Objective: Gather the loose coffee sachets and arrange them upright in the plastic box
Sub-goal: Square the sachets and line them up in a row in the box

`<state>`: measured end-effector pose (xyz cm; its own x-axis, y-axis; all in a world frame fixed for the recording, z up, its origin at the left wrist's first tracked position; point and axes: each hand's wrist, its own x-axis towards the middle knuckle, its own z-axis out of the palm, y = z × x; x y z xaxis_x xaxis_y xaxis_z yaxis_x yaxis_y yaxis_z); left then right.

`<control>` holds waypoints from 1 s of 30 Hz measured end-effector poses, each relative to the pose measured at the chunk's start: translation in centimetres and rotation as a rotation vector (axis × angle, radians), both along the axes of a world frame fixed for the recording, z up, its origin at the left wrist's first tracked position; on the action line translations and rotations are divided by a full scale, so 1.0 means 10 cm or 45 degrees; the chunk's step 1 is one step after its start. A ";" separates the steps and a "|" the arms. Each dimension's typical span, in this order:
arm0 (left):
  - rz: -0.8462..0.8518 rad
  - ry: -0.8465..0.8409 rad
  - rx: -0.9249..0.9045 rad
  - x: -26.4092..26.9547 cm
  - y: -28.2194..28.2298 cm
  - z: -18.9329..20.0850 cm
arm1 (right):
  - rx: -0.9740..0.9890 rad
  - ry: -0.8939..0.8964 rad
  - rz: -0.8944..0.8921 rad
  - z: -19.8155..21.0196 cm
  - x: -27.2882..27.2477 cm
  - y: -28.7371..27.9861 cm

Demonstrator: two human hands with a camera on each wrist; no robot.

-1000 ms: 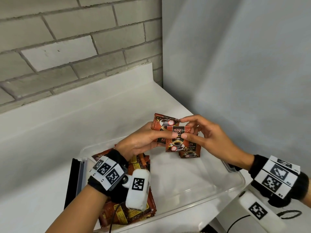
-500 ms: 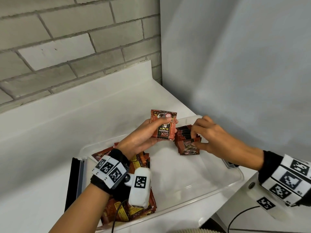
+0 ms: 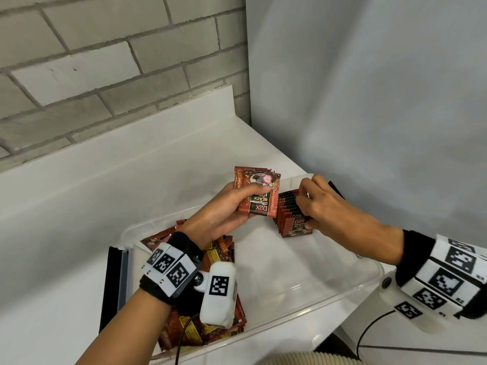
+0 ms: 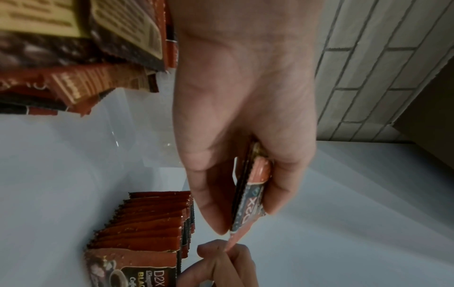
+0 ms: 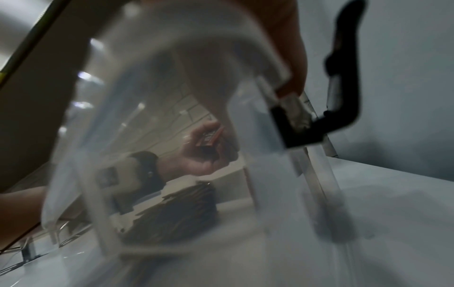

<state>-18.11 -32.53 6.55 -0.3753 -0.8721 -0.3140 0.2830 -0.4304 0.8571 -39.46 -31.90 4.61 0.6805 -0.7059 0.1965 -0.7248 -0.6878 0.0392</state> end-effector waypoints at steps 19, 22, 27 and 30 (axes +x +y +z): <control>0.039 0.043 -0.115 0.01 0.01 0.01 | 0.559 -0.332 -0.215 0.23 -0.02 -0.05; 0.048 0.044 -0.136 -0.02 0.02 0.02 | 0.781 -0.643 -0.304 0.38 0.00 0.02; 0.048 0.077 -0.146 -0.05 0.04 0.01 | 1.214 -1.041 -0.359 0.44 0.09 0.02; 0.043 0.090 -0.155 -0.05 0.05 0.01 | 1.349 -1.157 -0.412 0.44 0.14 0.00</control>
<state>-18.65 -32.07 6.65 -0.3626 -0.9146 -0.1790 0.3569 -0.3137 0.8799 -38.11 -31.93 9.00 0.3899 -0.8893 -0.2389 -0.3474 0.0982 -0.9326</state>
